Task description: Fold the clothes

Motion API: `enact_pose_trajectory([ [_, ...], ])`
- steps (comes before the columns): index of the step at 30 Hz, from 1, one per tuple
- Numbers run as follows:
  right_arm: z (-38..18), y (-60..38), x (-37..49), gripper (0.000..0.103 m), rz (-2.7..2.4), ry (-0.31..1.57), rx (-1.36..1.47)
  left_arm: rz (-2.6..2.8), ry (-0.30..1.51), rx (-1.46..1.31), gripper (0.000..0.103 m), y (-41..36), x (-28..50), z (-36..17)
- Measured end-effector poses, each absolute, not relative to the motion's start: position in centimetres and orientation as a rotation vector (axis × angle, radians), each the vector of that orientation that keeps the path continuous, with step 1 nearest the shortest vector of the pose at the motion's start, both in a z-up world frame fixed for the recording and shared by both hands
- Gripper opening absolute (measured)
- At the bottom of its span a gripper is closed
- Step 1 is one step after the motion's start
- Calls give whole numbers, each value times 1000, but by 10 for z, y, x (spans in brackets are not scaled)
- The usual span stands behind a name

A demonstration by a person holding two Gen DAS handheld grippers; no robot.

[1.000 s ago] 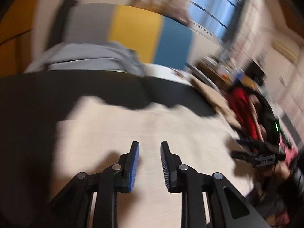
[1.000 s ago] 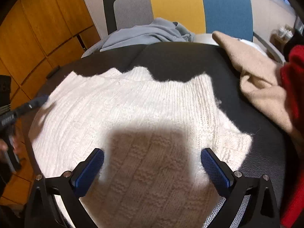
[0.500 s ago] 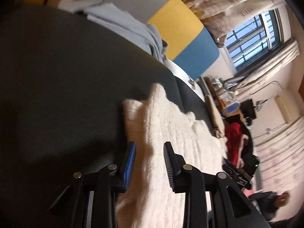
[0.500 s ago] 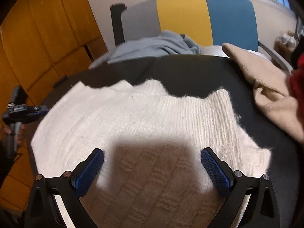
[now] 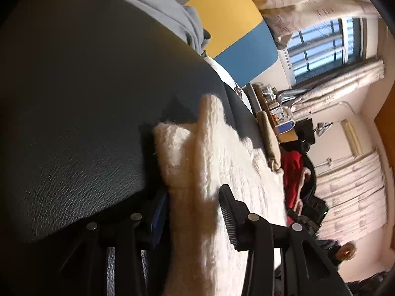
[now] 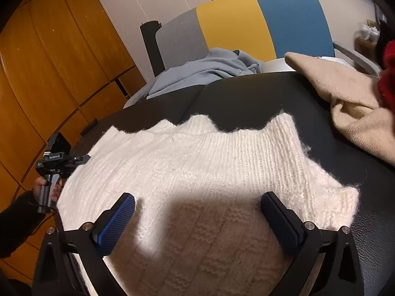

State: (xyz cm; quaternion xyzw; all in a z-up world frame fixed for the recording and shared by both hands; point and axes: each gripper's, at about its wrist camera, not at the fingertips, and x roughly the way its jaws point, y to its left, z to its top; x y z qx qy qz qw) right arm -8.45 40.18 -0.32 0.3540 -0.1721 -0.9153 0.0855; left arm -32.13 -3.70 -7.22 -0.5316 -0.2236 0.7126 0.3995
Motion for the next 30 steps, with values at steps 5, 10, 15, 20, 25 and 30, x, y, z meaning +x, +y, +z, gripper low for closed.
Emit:
enact_pose_trajectory([
  [5,-3,403,-84,103,-2727,-542,1040,1837,-505,-1356,28,-24,-325,-69],
  [10,-3,405,-84,103,-2721,-575,1022,1887,-526,-1332,15,-29,-319,-56],
  [15,-2,404,-84,103,-2720,-578,1030,1895,-601,-1296,14,-41,-317,-40],
  [20,16,393,-88,103,-2610,-354,1169,1923,-591,-1306,14,-45,-317,-23],
  [25,40,387,-73,103,-2457,-103,1233,1978,-590,-1305,14,-55,-322,-2],
  [30,42,380,-69,103,-2327,51,1274,2016,-574,-1305,14,-59,-326,19],
])
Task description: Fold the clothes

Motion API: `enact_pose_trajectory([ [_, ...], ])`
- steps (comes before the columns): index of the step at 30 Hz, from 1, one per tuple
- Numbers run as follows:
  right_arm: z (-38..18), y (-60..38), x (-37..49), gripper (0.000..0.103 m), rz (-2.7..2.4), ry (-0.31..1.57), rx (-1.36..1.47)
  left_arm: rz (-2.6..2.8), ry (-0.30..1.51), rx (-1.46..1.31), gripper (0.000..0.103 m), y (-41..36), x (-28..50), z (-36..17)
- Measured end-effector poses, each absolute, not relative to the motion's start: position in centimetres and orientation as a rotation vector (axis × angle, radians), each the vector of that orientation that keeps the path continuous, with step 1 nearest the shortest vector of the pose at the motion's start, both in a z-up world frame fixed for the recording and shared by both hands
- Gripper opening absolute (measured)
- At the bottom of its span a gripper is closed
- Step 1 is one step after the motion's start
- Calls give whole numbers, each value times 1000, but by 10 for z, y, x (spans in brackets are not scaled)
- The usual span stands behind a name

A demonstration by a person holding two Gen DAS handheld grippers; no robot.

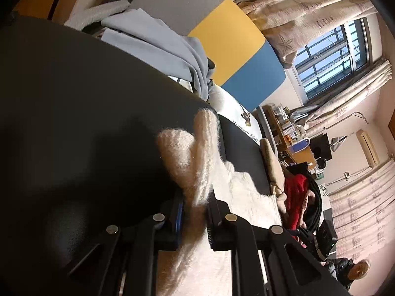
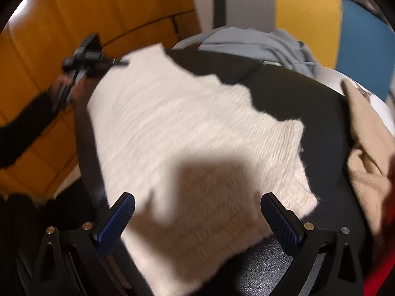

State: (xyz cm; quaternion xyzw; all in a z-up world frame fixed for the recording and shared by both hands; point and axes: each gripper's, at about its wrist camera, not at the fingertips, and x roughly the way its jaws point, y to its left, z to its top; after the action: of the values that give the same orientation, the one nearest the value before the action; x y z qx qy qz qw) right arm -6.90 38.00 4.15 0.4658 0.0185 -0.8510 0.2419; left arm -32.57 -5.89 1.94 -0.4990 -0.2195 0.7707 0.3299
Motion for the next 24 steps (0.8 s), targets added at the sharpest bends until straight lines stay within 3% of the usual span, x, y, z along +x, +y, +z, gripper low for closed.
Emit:
enact_pose_trajectory([
  [7,17,377,-84,102,-2212,227,1357,2022,-532,-1322,14,-51,-321,40],
  [13,56,381,-81,100,-2199,366,1249,2032,-499,-1336,14,-44,-321,47],
  [17,30,361,-90,100,-2002,557,1322,2028,-485,-1323,14,-38,-314,53],
  [24,-10,380,-97,103,-2008,517,1397,1975,-554,-1267,14,-28,-295,79],
])
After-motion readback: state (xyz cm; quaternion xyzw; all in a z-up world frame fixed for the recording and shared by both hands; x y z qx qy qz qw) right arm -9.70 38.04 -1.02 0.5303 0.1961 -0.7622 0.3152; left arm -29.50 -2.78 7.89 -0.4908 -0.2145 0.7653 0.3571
